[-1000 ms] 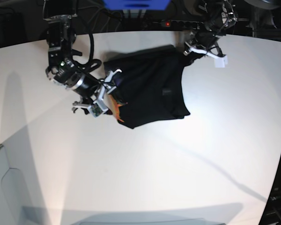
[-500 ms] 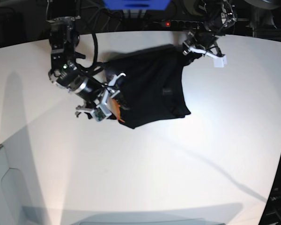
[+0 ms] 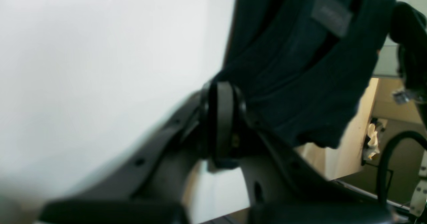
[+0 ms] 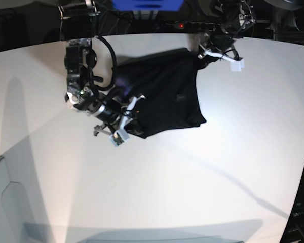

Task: Fold the T-shirt properly
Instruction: 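Pull the bundle edge with the right gripper and release the left gripper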

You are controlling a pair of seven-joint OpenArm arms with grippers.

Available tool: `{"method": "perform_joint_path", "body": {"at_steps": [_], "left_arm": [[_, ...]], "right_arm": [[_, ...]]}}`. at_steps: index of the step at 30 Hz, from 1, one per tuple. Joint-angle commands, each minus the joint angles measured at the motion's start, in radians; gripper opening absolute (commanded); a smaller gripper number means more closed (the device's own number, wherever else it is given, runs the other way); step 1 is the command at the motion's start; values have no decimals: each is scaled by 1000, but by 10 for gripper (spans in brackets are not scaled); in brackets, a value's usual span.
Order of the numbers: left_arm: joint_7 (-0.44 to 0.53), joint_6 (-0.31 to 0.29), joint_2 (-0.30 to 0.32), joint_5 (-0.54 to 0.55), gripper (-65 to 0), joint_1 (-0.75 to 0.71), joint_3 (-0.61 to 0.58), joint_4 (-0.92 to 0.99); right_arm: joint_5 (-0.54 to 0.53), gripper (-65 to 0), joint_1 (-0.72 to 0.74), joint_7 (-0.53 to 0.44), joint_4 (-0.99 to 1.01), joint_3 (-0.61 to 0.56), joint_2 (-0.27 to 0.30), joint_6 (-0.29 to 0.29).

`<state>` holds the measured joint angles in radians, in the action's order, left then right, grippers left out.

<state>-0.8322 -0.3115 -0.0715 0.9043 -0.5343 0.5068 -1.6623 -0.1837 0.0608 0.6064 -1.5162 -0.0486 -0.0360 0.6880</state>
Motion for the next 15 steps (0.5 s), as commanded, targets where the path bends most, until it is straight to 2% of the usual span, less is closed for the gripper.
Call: {"method": "perform_joint_path", "body": {"at_steps": [1, 4, 9, 15], "left_arm": [[3, -8, 2, 16, -650, -5, 0, -5], [7, -8, 3, 14, -650, -8, 0, 11], [11, -8, 0, -49, -650, -8, 0, 9], [11, -8, 0, -52, -650, -10, 0, 4]], "right_arm": [[-17, -650, 34, -26, 13, -1, -6, 10], [-17, -650, 64, -30, 101, -1, -5, 10], [-13, -650, 70, -133, 200, -1, 0, 10], [-13, -650, 70, -188, 274, 0, 18, 10]]}}
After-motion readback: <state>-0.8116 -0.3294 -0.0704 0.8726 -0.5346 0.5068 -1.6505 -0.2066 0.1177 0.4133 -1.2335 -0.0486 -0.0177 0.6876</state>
